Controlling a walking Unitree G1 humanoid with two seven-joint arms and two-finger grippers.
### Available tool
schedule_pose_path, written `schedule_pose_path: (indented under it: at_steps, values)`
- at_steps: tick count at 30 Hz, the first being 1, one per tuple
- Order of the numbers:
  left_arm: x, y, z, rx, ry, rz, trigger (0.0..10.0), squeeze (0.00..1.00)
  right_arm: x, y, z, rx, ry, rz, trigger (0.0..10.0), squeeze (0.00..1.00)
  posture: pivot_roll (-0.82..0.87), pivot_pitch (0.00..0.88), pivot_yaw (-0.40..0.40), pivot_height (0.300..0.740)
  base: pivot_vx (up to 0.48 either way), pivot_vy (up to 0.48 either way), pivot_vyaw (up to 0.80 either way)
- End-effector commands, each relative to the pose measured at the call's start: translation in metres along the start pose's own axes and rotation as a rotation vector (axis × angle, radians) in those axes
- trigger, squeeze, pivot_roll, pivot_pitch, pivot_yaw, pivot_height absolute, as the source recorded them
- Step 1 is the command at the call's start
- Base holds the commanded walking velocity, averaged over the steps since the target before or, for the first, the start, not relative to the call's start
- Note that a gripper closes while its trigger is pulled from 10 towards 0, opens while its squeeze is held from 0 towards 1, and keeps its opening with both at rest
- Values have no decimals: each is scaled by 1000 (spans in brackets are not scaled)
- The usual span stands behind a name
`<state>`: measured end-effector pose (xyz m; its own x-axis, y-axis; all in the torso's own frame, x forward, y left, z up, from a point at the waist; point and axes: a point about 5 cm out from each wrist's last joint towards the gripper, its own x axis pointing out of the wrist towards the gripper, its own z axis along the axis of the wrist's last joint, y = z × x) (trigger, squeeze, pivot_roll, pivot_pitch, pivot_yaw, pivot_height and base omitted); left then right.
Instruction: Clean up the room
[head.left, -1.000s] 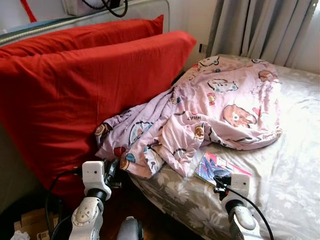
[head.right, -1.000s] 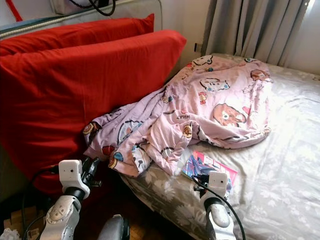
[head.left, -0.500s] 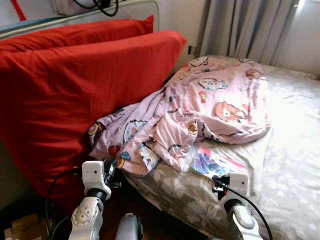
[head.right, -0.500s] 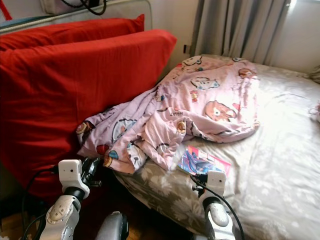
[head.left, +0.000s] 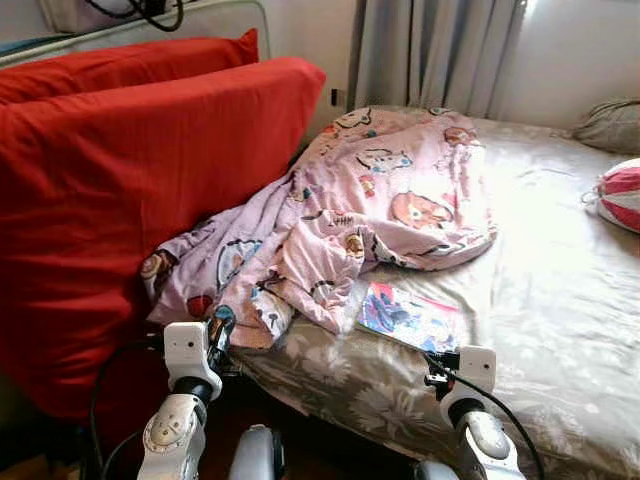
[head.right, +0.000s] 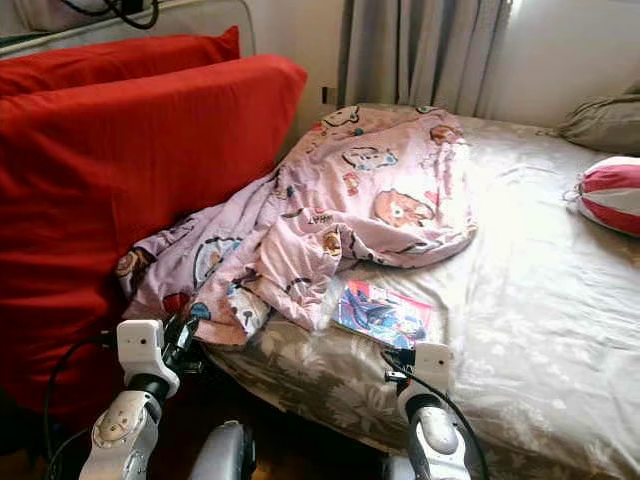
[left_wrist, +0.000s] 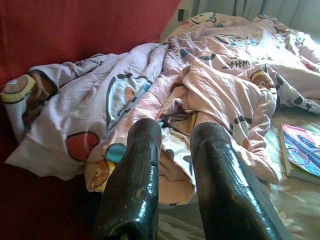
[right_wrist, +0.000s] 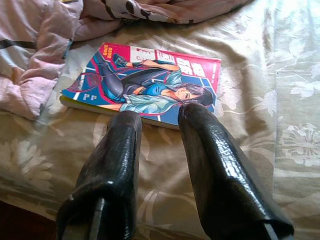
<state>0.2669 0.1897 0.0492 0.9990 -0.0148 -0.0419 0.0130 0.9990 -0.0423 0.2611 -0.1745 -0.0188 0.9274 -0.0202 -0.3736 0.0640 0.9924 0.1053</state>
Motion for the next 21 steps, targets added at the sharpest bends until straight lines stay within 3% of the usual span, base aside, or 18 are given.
schedule_pose_path:
  at_steps: [1,5,8,18,21]
  values:
    - [2,1,4,5,-6,1,10000,0,1,1,2,0,-12,6,10000,0,48,0,10,601,0,0,0]
    - [2,1,4,5,-5,1,10000,0,1,1,2,6,-12,6,10000,0,48,0,10,601,0,0,0]
    - [3,3,4,7,-4,3,10000,0,0,16,-1,-9,4,118,10000,0,51,0,12,601,287,0,708]
    - [2,1,3,7,-1,-2,10000,0,-1,17,-3,-17,13,135,10000,0,51,0,14,601,291,0,51]
    - [3,1,3,8,-1,-3,10000,0,-1,18,-3,-12,9,147,10000,0,52,0,14,601,296,0,708]
